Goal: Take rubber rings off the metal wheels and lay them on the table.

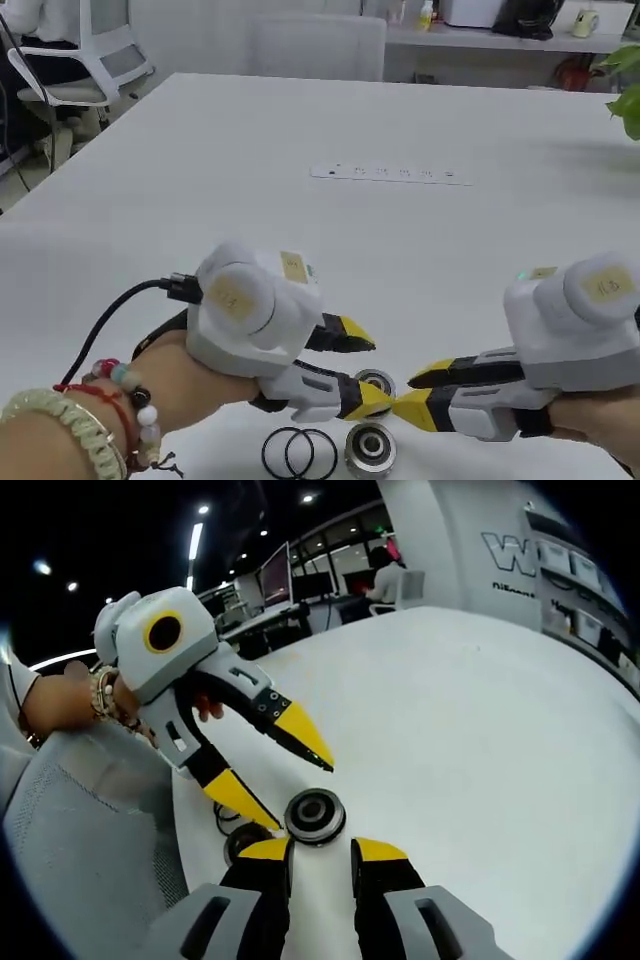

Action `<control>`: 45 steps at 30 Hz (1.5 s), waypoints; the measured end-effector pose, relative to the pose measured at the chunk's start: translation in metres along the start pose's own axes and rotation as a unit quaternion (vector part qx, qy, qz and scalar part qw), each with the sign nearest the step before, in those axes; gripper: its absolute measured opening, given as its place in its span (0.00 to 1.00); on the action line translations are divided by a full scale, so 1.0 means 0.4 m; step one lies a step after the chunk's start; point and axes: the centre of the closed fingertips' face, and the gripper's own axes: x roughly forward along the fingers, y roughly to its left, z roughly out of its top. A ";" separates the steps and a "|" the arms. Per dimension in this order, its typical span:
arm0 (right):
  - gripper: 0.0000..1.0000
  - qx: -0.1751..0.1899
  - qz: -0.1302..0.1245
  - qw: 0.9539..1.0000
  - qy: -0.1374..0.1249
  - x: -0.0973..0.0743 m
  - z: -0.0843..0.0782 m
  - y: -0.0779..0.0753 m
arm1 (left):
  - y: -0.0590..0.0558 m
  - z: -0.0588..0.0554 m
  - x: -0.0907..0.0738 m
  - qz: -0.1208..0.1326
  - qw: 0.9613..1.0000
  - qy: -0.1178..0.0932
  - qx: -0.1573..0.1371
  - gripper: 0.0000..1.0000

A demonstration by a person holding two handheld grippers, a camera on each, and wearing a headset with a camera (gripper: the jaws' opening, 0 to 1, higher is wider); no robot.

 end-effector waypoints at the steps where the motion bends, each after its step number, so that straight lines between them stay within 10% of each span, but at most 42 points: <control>1: 0.21 -0.002 0.000 1.000 0.003 0.001 -0.003 0.001 | 0.001 -0.003 0.001 0.001 1.000 0.001 -0.003 0.28; 12: 0.20 -0.048 0.009 0.998 0.040 0.028 -0.014 0.026 | -0.005 -0.022 0.011 -0.010 1.000 0.009 -0.018 0.25; 45: 0.23 -0.128 0.039 0.991 0.009 0.045 0.005 0.009 | -0.003 -0.037 0.019 -0.040 0.999 0.015 -0.013 0.14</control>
